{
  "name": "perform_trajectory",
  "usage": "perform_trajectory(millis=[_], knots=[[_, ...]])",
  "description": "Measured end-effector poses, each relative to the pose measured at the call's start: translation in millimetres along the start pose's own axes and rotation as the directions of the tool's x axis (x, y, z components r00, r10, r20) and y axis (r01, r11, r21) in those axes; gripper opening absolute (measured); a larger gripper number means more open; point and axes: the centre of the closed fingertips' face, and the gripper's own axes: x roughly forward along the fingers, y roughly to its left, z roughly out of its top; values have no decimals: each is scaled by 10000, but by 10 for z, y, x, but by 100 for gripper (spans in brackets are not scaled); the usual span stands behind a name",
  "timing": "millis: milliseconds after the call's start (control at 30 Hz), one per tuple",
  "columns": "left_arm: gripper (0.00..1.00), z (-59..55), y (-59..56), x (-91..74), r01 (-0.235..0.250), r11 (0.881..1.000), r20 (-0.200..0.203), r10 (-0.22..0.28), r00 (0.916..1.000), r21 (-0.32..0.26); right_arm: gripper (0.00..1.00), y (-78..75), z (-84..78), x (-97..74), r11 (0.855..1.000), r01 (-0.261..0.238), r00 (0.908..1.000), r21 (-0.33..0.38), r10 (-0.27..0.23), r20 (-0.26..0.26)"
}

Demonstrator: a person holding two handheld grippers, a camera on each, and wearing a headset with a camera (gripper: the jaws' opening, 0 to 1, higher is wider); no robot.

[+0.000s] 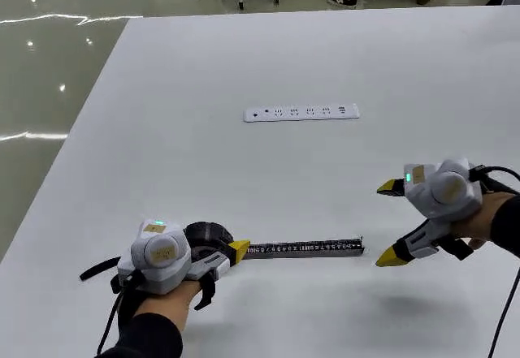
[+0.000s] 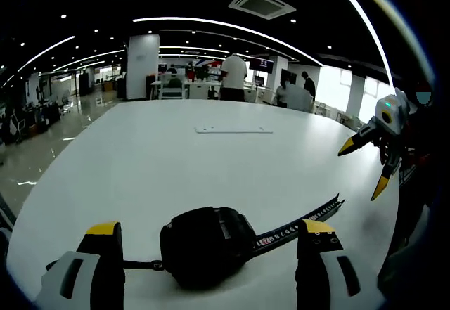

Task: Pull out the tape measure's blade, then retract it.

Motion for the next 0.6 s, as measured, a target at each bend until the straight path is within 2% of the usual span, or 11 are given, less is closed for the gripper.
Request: perform_trajectory(millis=[67, 133, 200, 267, 600], knots=[[100, 16, -29, -6, -41, 10000, 168, 43, 9998, -73, 67, 13, -5, 74, 9997, -216, 9996, -91, 214, -181], [98, 56, -51, -28, -71, 10000, 578, 69, 9983, 23, 63, 3, -61, 161, 9989, -465, 9981, 39, 466, -394], [98, 56, -47, -40, -169, 9998, 714, 160, 9973, 110, 55, 3, -119, 235, 9974, -720, 9958, 23, 720, -575], [98, 47, -42, -25, -148, 9999, 673, 146, 9976, 28, 47, 10, -168, 284, 9965, -830, 9930, 29, 830, -846], [95, 0, 27, -29, -241, 9996, 615, 248, 9978, -116, 24, 76, -261, 480, 9895, -1429, 9806, -216, 1386, -1388]])
